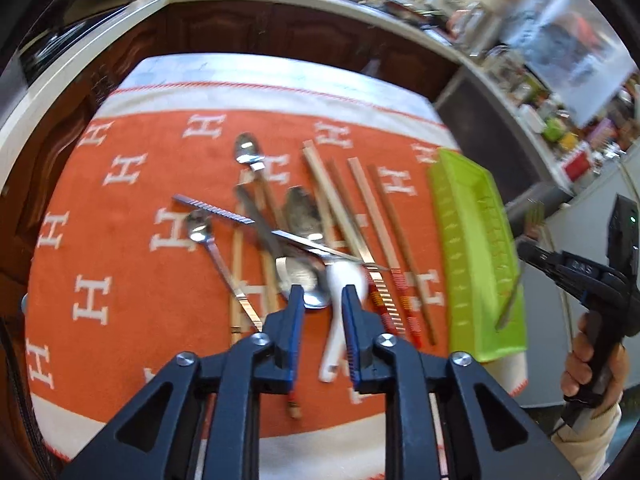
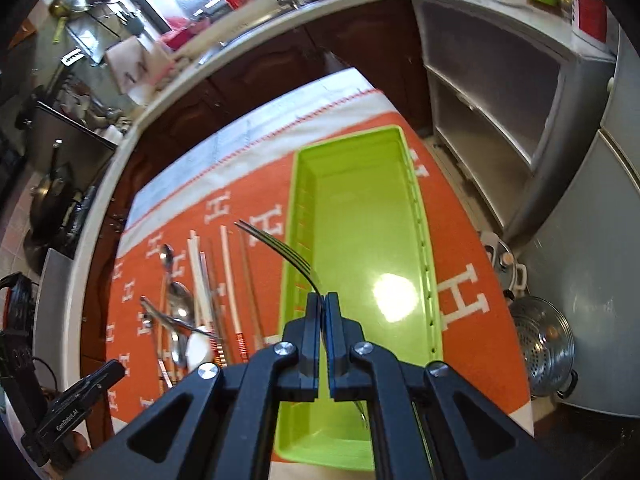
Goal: Organize utensils
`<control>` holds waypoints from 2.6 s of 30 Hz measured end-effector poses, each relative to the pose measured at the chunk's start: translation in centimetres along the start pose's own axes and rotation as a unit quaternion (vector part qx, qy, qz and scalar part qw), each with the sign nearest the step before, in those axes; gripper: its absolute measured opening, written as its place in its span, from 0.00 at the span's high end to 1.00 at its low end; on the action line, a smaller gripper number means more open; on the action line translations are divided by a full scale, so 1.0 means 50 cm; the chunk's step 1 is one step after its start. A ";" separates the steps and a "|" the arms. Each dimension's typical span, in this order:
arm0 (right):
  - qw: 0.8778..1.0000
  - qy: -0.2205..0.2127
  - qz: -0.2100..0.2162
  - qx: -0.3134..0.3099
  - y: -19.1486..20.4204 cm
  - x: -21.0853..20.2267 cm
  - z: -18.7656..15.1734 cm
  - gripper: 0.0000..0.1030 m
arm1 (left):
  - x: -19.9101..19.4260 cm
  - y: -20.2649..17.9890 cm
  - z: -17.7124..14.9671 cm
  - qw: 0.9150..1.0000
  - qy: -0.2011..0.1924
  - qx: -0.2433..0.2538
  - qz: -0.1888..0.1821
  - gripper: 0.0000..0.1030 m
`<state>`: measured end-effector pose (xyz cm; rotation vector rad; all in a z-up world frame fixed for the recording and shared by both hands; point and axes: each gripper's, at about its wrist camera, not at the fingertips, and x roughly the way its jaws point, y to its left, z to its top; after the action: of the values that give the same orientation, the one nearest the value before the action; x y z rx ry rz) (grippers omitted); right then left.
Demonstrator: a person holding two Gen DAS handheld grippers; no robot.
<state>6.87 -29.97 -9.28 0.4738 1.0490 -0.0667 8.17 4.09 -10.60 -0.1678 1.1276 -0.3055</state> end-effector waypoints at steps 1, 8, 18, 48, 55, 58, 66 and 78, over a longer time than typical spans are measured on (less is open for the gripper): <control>1.000 0.005 -0.008 0.000 0.000 0.011 0.004 0.97 | 0.005 0.012 0.001 1.000 0.001 -0.007 0.009 0.76; 0.999 0.015 -0.034 -0.022 0.019 0.043 0.009 0.94 | 0.019 0.100 0.003 0.996 -0.003 -0.060 0.058 0.50; 0.996 -0.001 0.043 -0.074 0.098 0.017 -0.004 0.94 | 0.056 0.166 0.012 0.992 0.020 -0.100 0.069 0.50; 0.989 0.084 0.034 -0.117 0.206 0.146 0.000 0.94 | 0.176 0.170 0.064 0.983 0.065 -0.169 0.040 0.99; 0.989 0.110 0.006 -0.098 0.196 0.181 0.015 0.94 | 0.122 0.178 0.048 0.986 0.048 -0.155 0.029 0.99; 0.988 0.122 -0.001 -0.090 0.195 0.203 0.021 0.94 | 0.092 0.178 0.044 0.988 0.042 -0.150 0.018 0.99; 0.984 0.136 -0.047 -0.109 0.221 0.250 0.024 0.94 | 0.036 0.182 0.035 0.989 0.035 -0.145 -0.019 0.99; 0.980 0.139 -0.054 -0.135 0.236 0.269 0.019 0.94 | 0.038 0.135 0.031 0.992 0.031 -0.121 -0.016 1.00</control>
<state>17.68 -17.47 -16.20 0.1820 1.3361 0.0472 11.38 9.83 -13.53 -0.3933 1.2231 -0.2037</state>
